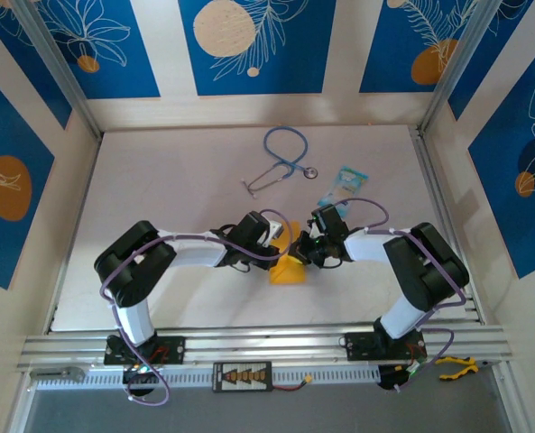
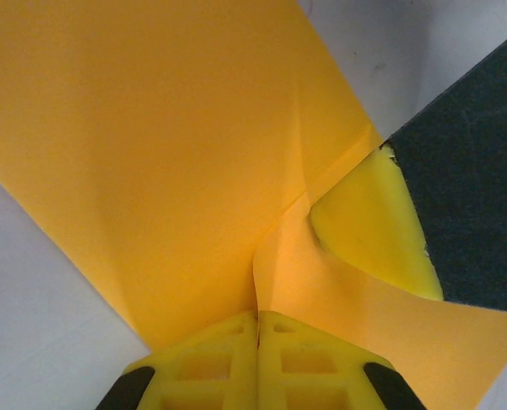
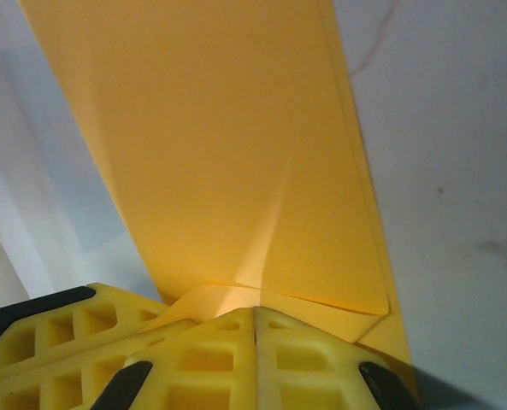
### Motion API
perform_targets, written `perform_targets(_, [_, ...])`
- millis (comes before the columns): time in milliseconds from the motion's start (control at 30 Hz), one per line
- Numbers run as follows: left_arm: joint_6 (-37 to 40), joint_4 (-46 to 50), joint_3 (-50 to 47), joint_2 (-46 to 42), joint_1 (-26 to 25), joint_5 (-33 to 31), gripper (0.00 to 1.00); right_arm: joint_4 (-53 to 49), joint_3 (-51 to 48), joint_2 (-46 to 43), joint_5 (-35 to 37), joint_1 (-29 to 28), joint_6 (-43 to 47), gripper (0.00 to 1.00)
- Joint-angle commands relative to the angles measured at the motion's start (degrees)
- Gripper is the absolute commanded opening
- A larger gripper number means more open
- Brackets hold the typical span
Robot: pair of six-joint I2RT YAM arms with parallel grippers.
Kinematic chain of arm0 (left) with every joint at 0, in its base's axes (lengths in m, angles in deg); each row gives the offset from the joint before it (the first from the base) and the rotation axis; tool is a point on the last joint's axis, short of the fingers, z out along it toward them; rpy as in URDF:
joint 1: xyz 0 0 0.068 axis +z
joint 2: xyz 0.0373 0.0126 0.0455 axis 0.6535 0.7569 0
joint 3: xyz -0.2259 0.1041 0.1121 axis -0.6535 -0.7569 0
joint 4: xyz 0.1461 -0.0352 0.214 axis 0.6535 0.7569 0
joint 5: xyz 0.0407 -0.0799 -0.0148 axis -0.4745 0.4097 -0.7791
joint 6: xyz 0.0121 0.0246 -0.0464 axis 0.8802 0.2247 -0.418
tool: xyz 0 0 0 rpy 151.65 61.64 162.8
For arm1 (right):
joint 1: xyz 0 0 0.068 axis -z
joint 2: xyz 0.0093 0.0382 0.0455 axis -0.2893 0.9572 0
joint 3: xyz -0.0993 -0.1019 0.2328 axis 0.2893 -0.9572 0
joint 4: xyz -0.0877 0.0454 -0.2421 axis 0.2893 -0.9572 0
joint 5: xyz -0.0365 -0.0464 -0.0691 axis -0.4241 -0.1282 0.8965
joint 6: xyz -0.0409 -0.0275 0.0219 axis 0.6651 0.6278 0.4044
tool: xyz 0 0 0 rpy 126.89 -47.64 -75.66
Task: Fold a paper plane with a square sheet of paper (pick it up from the middle)
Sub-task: Fold the triangle a second time at the center of the table.
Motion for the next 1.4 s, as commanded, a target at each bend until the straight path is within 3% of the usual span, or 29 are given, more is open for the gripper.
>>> perform_targets(0, [-0.08, 4.56, -0.05, -1.49, 0.35, -1.24, 0.04, -4.53, -2.33, 0.82, 4.28, -0.03, 0.43, 0.0])
perform_targets(200, [-2.16, 10.2, 3.19, -5.44, 0.57, -5.36, 0.3, -4.71, -2.02, 0.65, 4.16, 0.06, 0.51, 0.0])
perform_targets(300, [-3.79, 11.95, 3.12, -7.98, 0.55, -6.88, 0.33, -4.76, -2.0, 0.58, 4.11, 0.02, 0.41, 0.0])
perform_targets(367, [-5.49, 11.36, 2.36, -9.55, 0.55, -5.3, 0.29, -4.73, -2.0, 0.46, 4.11, 0.05, 0.22, 0.0])
perform_targets(600, [-11.94, 4.91, 0.39, -10.44, 0.06, 8.94, 0.05, -5.45, -1.77, 0.45, 4.28, 0.04, 0.12, 0.0])
perform_targets(767, [-14.89, 2.42, 1.67, -6.15, -0.91, 16.42, 0.03, -5.17, -1.99, 0.33, 4.47, 0.06, 0.21, 0.0])
perform_targets(967, [-13.68, 4.97, 3.99, -1.09, -1.32, 18.5, 0.03, -4.85, -2.19, 0.59, 4.2, 0.06, 0.23, 0.0])
perform_targets(1367, [-11.08, 8.34, 5.28, 1.37, -2.14, 16.19, 0.03, -5.19, -2.02, 0.63, 4.11, 0.1, 0.26, 0.0])
